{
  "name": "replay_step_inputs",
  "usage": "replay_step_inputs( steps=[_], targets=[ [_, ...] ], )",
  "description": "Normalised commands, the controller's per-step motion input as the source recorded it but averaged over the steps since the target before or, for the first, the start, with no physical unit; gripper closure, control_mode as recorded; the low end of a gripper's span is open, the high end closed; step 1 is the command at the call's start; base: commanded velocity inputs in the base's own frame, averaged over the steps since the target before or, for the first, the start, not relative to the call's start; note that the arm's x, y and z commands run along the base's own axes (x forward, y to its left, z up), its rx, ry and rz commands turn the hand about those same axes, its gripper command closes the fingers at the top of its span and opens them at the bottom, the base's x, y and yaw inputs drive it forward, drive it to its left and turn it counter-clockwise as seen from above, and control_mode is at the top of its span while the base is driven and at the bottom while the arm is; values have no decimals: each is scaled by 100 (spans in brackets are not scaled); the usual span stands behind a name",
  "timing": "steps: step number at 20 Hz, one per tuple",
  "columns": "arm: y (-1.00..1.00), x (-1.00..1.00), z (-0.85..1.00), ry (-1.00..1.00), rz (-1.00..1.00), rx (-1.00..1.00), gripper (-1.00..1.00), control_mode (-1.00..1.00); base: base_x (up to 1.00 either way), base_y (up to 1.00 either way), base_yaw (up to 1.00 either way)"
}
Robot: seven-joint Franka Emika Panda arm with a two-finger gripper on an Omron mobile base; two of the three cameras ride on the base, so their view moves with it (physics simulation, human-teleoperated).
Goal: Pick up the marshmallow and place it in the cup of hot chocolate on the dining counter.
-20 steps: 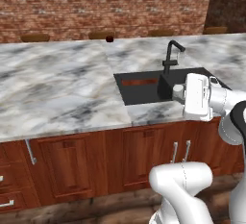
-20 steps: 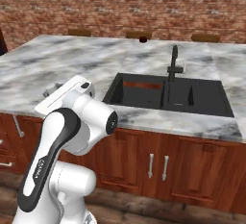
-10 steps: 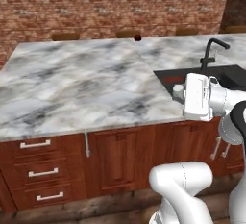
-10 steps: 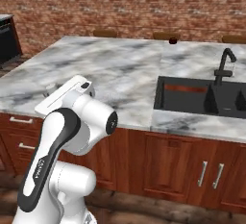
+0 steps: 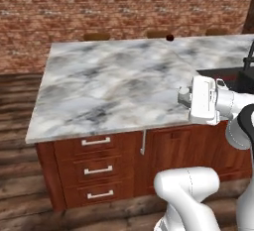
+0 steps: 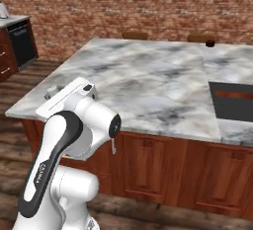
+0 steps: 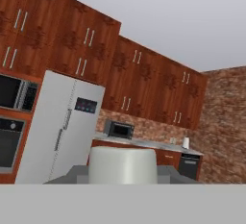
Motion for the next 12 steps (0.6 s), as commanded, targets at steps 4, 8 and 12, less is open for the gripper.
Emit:
replay_step_inputs(
  steps=[4,8,12],
  targets=[
    [0,0,0,0,0,0,100,100,0,100,0],
    [0,0,0,0,0,0,100,100,0,100,0],
    [0,0,0,0,0,0,100,100,3,100,0]
  ],
)
